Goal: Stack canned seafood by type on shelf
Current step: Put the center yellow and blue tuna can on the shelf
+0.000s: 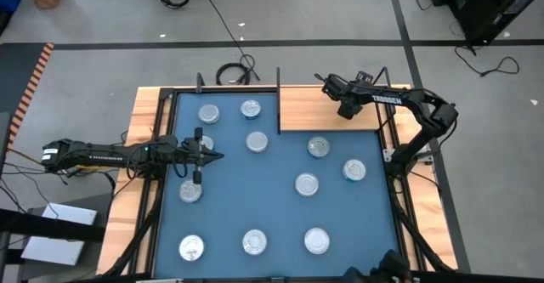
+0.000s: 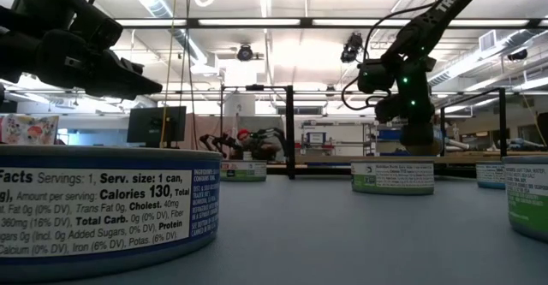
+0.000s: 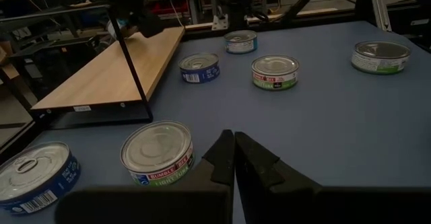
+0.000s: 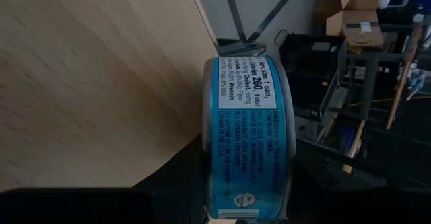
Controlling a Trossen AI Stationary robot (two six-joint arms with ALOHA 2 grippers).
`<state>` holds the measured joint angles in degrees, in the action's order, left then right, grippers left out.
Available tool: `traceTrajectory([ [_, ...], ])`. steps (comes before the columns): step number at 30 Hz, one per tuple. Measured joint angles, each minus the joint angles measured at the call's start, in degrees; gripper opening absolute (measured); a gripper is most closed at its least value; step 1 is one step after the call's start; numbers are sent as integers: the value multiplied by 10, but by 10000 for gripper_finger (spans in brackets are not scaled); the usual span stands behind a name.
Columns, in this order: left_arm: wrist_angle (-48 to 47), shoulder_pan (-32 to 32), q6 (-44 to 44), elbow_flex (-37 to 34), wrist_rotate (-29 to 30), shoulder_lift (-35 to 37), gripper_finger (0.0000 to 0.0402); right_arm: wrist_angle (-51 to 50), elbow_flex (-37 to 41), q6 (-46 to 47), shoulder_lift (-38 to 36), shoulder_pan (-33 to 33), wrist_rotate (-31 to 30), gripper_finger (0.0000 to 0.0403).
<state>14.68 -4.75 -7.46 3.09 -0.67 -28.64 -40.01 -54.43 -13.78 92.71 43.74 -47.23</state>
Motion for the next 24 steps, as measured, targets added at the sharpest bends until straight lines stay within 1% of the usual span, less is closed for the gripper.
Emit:
traceTrajectory([
  [14,0,0,0,0,0,0,17,-2,-1,-7,0,7,10,143],
  [18,0,0,0,0,0,0,17,4,0,-8,0,-19,12,143],
  [24,0,0,0,0,0,0,17,59,0,-21,0,-77,29,143],
])
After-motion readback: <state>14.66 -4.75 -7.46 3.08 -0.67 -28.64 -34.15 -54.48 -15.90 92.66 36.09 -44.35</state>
